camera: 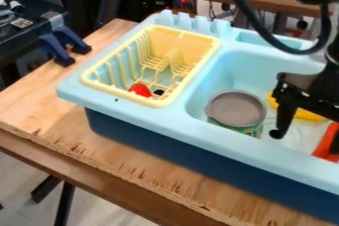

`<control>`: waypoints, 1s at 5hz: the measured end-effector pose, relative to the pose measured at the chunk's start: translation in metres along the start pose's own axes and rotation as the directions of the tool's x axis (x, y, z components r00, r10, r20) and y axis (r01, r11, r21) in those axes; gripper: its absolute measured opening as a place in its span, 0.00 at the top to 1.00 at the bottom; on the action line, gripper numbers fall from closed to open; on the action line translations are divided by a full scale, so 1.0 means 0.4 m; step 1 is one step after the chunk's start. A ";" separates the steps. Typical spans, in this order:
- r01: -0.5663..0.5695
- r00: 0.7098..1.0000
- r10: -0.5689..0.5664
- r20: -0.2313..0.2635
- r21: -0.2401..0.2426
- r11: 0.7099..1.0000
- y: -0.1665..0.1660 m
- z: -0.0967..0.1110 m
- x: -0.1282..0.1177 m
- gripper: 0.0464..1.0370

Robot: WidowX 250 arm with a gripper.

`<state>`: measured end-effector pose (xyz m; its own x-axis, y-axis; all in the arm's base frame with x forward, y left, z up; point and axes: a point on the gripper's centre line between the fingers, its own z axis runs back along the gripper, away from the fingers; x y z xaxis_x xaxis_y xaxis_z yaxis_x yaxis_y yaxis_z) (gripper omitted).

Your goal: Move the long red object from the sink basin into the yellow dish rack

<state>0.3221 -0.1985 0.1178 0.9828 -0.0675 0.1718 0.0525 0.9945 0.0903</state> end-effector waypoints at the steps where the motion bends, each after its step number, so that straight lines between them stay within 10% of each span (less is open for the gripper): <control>1: -0.012 1.000 0.011 -0.005 -0.010 1.000 -0.010 -0.018 0.002 0.04; 4: -0.031 0.998 0.033 -0.057 0.029 0.999 -0.028 -0.079 0.020 0.07; 5: -0.028 0.998 0.030 -0.058 0.041 0.999 -0.023 -0.072 0.024 0.36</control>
<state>0.3363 -0.2061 0.0903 0.9925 -0.0325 0.1177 0.0176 0.9919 0.1257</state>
